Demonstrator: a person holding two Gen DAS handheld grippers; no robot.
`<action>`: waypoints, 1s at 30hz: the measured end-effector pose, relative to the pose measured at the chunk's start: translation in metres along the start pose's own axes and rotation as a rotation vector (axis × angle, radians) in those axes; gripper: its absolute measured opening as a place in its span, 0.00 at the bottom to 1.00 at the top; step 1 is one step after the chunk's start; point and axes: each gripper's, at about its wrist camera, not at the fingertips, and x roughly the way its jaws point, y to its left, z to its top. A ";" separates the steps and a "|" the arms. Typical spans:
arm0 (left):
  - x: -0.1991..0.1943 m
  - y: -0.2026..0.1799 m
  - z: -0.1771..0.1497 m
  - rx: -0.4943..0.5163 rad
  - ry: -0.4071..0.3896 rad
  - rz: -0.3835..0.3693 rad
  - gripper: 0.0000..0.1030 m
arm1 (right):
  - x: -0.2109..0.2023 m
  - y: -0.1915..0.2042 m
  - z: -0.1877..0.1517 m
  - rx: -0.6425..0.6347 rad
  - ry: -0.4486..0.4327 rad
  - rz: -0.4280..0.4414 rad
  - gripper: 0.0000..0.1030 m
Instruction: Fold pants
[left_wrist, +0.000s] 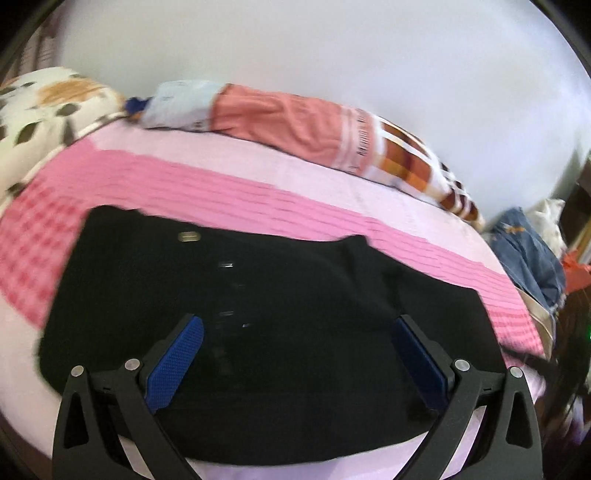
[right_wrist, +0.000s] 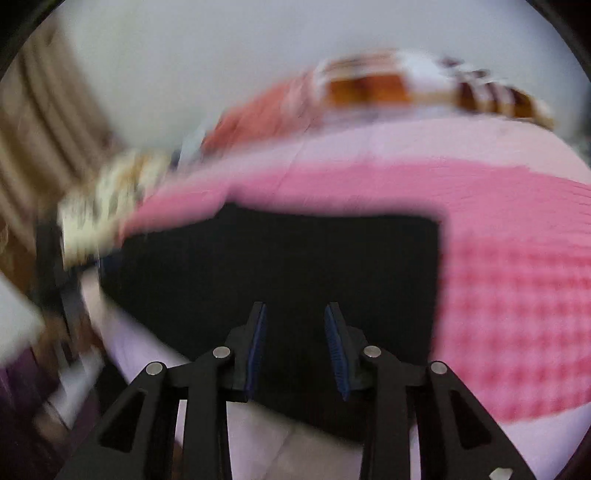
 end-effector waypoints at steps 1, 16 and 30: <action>-0.005 0.009 -0.002 -0.012 -0.003 0.014 0.98 | 0.013 0.006 -0.010 -0.030 0.062 -0.028 0.30; -0.005 0.016 -0.026 0.034 0.077 -0.034 0.98 | -0.011 0.076 0.005 -0.114 -0.017 0.050 0.28; -0.053 0.118 0.027 -0.112 -0.030 0.014 0.98 | 0.024 0.099 0.028 -0.164 0.017 0.066 0.27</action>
